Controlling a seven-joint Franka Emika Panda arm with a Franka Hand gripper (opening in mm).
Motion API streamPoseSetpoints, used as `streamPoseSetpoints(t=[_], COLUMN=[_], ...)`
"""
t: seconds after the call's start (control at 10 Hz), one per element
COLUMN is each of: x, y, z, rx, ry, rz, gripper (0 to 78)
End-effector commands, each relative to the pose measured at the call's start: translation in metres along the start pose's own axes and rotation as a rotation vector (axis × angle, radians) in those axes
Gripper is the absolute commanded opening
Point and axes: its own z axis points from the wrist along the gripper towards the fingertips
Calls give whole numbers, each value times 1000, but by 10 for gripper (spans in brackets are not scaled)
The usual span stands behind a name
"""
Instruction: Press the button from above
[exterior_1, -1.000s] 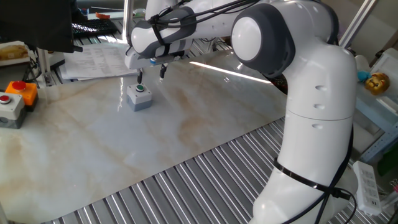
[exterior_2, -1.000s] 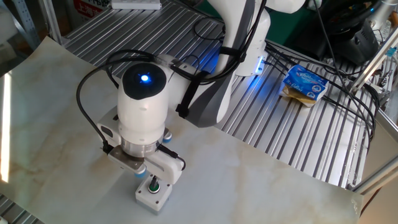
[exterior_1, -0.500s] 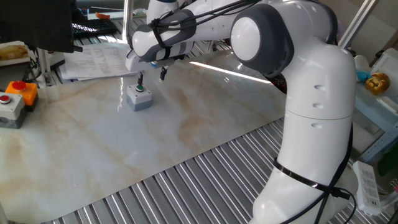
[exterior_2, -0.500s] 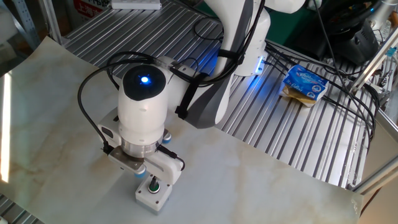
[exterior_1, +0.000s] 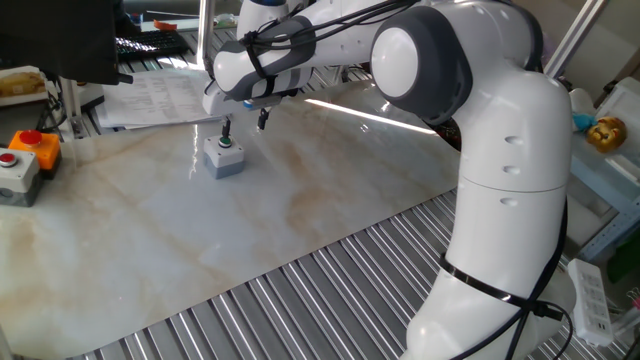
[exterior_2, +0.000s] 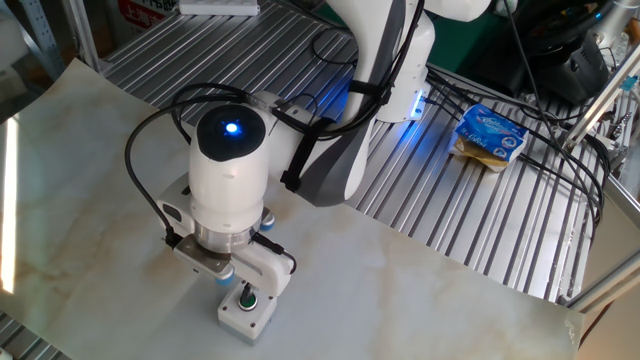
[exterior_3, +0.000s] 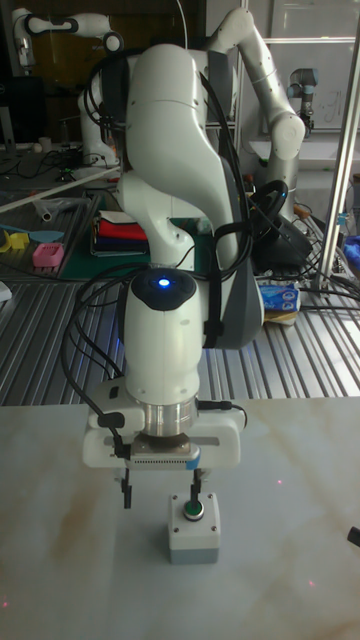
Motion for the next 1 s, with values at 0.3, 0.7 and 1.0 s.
streamPoseSetpoints(t=[0.3,0.7,1.0], x=[2,3,4], y=[-1,-1,-7], z=[8,11,13], rx=[-2,-5,-6], ry=[-11,-16,-16], rz=[4,6,-1], gripper=[773,773,773])
